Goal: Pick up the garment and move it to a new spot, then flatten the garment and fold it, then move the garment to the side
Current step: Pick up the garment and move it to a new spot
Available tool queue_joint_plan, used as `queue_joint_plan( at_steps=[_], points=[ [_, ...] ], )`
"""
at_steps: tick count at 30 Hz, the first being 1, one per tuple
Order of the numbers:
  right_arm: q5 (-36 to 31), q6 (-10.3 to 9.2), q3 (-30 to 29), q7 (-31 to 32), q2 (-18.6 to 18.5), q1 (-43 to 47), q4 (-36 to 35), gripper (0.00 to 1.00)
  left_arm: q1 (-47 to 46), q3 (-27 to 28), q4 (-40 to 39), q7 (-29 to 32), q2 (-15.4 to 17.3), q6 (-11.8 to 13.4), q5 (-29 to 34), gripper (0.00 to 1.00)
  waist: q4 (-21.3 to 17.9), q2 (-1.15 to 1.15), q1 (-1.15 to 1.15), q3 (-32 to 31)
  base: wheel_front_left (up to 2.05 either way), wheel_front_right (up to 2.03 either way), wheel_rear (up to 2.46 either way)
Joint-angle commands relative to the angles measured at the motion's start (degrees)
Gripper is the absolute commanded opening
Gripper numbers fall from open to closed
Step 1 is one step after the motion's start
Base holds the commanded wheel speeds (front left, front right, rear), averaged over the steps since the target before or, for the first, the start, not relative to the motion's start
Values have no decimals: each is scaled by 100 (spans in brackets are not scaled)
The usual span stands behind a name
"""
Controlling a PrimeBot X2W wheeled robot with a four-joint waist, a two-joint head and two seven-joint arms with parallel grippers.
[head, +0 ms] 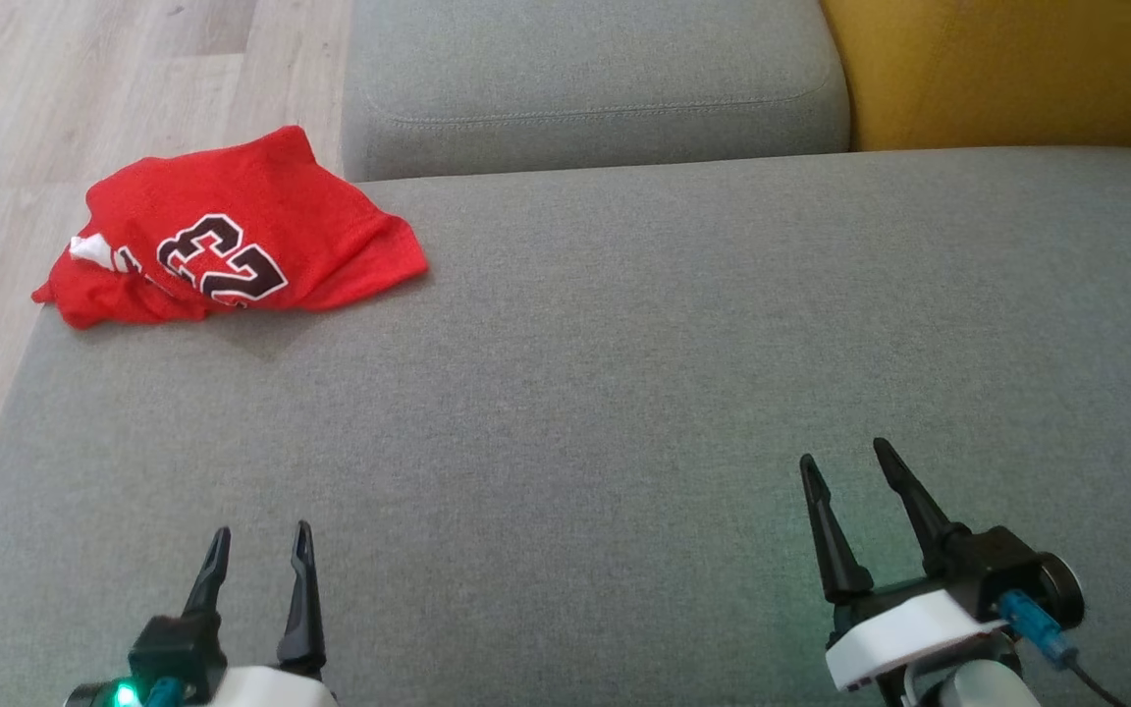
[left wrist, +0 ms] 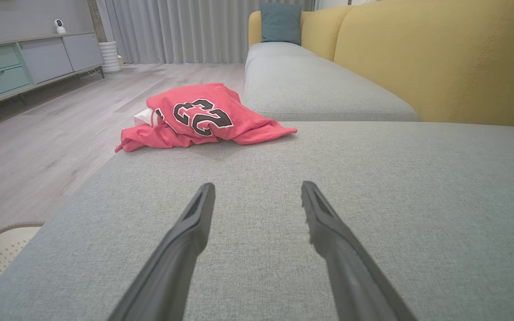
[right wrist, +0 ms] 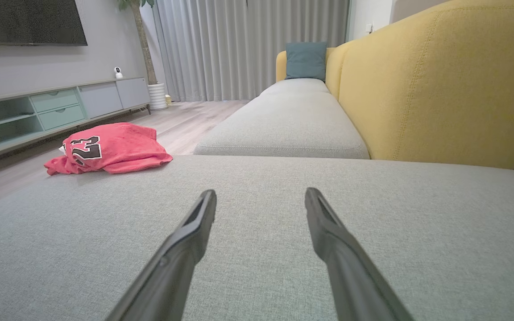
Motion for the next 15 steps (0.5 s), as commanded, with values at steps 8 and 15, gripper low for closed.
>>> queue_joint_plan(
  at_steps=[8,15],
  points=[
    [56,43,110,-62,-49,-337,-137,100,-261,200,-140,-70,13,-11,-26,100,3,0,0,5,0,0,0],
    [59,43,64,-62,-49,-309,-147,100,-286,184,-129,-70,12,-21,-21,100,93,0,0,-2,0,0,0]
  ],
)
